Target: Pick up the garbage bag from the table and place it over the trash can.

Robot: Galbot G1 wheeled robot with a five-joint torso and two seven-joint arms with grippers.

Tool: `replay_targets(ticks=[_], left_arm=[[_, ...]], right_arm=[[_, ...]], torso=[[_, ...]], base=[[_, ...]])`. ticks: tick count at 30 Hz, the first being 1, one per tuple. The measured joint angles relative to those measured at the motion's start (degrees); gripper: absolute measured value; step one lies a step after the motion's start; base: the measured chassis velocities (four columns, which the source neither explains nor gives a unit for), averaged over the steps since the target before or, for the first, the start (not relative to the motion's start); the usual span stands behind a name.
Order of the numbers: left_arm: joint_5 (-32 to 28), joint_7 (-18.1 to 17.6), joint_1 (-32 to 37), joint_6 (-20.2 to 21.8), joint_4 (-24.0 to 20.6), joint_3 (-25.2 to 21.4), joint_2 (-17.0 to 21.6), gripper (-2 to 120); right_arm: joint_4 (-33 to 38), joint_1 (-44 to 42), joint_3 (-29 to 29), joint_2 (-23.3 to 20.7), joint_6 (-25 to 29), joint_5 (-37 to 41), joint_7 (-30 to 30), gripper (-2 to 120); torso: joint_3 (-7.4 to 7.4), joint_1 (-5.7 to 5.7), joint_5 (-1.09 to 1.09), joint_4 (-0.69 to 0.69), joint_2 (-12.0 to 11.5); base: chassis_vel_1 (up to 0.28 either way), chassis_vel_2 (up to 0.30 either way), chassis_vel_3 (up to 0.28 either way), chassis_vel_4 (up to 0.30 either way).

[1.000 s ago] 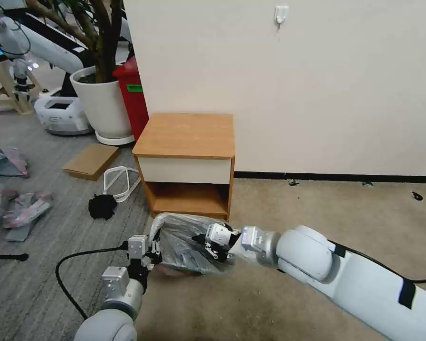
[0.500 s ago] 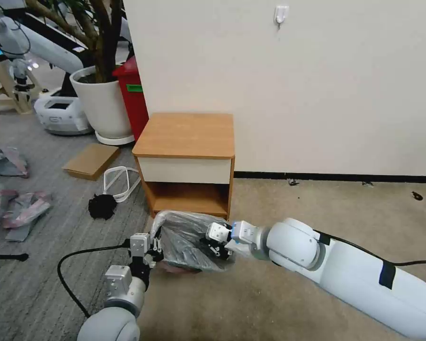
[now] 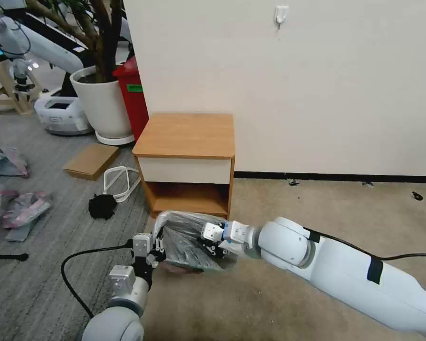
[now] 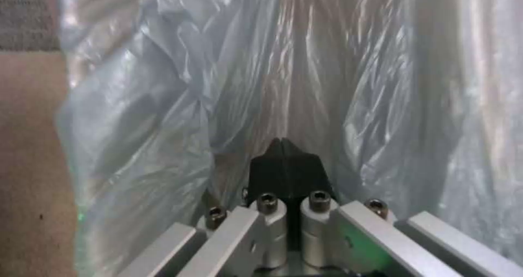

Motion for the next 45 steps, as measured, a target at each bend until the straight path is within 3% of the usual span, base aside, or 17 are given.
replay_targets(ticks=[45], left_arm=[[0.0, 0.1, -0.6, -0.1, -0.1, 0.4, -0.6, 6]], right_arm=[[-13.2, 11.3, -12.4, 10.3, 0.0, -2.8, -0.1, 0]], torso=[[0.00, 0.00, 0.00, 0.00, 0.0]], base=[[0.000, 0.000, 0.000, 0.000]])
